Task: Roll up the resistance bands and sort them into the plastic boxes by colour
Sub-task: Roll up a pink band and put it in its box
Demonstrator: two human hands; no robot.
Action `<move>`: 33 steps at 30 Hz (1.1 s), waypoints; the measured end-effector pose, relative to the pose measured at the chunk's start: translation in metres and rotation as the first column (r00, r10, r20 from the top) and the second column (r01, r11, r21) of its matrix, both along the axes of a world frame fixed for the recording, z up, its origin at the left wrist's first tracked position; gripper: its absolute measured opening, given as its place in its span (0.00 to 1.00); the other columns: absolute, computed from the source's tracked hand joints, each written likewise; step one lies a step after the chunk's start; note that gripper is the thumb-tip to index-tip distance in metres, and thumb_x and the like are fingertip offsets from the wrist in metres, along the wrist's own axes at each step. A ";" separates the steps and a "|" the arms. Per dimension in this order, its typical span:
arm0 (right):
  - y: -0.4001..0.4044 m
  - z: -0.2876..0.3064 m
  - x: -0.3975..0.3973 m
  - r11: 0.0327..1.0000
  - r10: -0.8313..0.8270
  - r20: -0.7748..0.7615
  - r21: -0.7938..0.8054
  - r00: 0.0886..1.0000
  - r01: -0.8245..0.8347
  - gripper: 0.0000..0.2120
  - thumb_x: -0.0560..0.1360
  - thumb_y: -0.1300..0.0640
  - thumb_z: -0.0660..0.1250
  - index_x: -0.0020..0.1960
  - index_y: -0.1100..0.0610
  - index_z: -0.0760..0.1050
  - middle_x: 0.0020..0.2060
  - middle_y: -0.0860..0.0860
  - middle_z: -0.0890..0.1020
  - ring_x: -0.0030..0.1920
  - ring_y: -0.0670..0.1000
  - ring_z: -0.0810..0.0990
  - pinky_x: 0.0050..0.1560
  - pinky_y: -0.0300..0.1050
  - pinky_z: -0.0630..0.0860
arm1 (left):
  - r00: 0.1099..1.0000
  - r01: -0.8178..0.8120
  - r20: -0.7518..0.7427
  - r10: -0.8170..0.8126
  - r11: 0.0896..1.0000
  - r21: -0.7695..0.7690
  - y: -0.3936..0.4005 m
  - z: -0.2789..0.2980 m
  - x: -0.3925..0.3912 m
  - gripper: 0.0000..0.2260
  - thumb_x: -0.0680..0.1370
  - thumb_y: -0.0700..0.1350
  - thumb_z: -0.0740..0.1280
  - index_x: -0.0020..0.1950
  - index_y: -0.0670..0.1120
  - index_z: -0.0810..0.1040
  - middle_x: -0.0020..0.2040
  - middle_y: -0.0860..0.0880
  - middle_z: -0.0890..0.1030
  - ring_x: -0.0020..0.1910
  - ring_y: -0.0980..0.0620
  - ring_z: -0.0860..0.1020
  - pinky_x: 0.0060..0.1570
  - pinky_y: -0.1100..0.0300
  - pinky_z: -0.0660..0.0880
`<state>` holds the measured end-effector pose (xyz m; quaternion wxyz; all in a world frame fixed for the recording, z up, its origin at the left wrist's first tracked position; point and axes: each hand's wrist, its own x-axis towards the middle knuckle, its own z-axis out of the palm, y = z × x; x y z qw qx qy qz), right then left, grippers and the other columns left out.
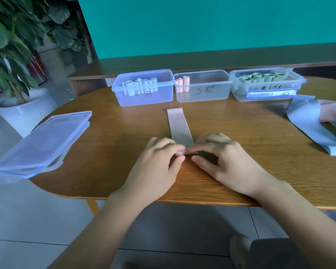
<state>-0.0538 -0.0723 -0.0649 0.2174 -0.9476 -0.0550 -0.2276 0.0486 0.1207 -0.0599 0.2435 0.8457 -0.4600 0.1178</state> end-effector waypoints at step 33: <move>-0.021 0.001 0.033 0.996 0.001 -0.061 -0.085 0.998 -0.006 0.16 0.81 0.52 0.66 0.67 0.43 0.76 0.63 0.41 0.79 0.60 0.48 0.76 0.66 0.43 0.68 | 0.997 -0.029 0.073 0.034 0.997 -0.069 -0.026 -0.002 0.027 0.10 0.81 0.45 0.66 0.60 0.52 0.81 0.55 0.53 0.80 0.55 0.49 0.72 0.56 0.54 0.74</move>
